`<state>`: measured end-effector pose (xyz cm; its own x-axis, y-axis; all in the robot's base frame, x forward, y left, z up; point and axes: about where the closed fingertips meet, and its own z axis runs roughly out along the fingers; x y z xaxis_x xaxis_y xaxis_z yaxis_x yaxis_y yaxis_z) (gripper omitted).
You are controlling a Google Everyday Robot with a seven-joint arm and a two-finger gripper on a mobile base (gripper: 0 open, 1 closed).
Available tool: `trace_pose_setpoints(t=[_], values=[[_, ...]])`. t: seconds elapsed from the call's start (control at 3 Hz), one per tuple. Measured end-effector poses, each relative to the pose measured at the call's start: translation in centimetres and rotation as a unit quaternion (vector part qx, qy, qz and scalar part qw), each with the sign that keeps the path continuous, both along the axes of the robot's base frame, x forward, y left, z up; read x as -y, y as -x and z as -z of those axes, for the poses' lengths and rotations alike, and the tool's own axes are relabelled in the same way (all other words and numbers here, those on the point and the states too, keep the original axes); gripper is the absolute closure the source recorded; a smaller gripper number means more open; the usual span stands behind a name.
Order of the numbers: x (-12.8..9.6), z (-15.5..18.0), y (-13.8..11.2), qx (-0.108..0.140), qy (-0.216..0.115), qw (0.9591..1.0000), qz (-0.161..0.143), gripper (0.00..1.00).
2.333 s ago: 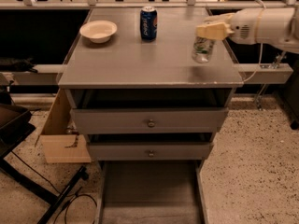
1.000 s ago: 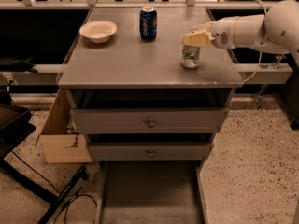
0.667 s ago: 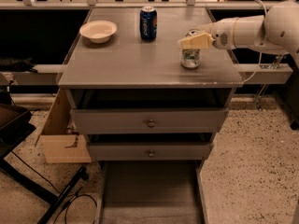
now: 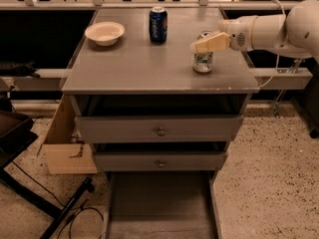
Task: Pick 7up can from bottom drawer and place on counter
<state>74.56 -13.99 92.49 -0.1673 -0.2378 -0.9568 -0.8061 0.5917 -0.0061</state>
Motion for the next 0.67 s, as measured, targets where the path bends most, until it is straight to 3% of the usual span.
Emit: trace_pose_setpoints(t=[0.33,0.67], values=[[0.7,-4.8,4.7,0.058,0.004,0.9975,-0.040,0.00],[1.7,-7.8,8.1,0.115,0.007,0.9903,-0.078,0.00]])
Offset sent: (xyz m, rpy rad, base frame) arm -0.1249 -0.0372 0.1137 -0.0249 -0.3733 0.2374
